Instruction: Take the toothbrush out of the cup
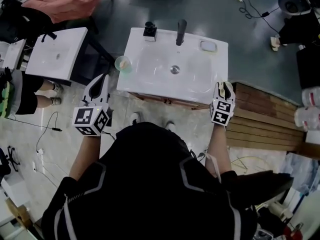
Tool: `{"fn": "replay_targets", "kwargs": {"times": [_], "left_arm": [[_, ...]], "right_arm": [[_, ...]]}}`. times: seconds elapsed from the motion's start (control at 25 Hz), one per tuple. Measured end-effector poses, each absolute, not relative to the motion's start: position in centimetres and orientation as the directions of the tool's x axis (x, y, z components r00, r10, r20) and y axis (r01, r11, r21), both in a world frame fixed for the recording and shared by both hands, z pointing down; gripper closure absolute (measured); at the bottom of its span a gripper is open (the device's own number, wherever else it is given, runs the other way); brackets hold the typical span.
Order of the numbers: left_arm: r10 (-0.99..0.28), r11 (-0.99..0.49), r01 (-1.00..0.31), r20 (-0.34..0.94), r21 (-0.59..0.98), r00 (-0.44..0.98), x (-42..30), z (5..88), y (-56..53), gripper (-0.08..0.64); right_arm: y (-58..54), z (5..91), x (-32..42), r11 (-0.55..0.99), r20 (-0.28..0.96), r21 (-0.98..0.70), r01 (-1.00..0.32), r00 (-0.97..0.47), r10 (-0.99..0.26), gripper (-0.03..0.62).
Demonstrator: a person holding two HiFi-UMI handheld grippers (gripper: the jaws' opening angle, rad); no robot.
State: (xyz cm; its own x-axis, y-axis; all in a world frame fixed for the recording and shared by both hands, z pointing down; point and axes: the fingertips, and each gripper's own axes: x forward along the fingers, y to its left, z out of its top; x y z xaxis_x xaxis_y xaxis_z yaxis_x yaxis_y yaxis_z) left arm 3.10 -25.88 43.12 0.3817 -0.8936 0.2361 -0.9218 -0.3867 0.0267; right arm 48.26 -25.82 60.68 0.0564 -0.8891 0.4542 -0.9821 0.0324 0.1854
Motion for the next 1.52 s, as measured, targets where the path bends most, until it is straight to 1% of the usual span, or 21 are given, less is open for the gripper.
{"fn": "replay_targets", "kwargs": {"times": [0.16, 0.32, 0.72, 0.96, 1.32, 1.52], "left_arm": [[-0.896, -0.383, -0.923, 0.234, 0.023, 0.378, 3.2, 42.8, -25.8, 0.555], [-0.892, -0.391, -0.92, 0.237, 0.017, 0.384, 3.4, 43.0, -25.8, 0.555], [-0.881, -0.425, -0.905, 0.217, 0.027, 0.42, 2.4, 42.5, -27.0, 0.555], [-0.853, -0.479, -0.876, 0.207, 0.056, 0.479, 2.2, 42.9, -28.5, 0.555], [-0.793, -0.579, -0.812, 0.18, 0.072, 0.582, 3.0, 42.5, -30.7, 0.555], [-0.797, -0.581, -0.812, 0.161, 0.056, 0.582, 2.5, 42.0, -32.5, 0.555]], "right_arm": [[-26.1, 60.1, 48.3, 0.026, 0.433, 0.19, -0.981, 0.06, -0.899, 0.537], [-26.1, 59.4, 48.6, 0.007, 0.411, 0.199, -0.98, 0.077, -0.908, 0.561], [-26.0, 56.3, 49.0, -0.04, 0.369, 0.247, -0.968, 0.133, -0.92, 0.563], [-25.6, 51.3, 49.3, -0.092, 0.304, 0.227, -0.97, 0.16, -0.939, 0.563], [-24.0, 45.0, 47.7, -0.142, 0.266, 0.179, -0.974, 0.187, -0.946, 0.563], [-23.4, 41.0, 46.0, -0.143, 0.239, 0.141, -0.98, 0.173, -0.955, 0.565]]}}
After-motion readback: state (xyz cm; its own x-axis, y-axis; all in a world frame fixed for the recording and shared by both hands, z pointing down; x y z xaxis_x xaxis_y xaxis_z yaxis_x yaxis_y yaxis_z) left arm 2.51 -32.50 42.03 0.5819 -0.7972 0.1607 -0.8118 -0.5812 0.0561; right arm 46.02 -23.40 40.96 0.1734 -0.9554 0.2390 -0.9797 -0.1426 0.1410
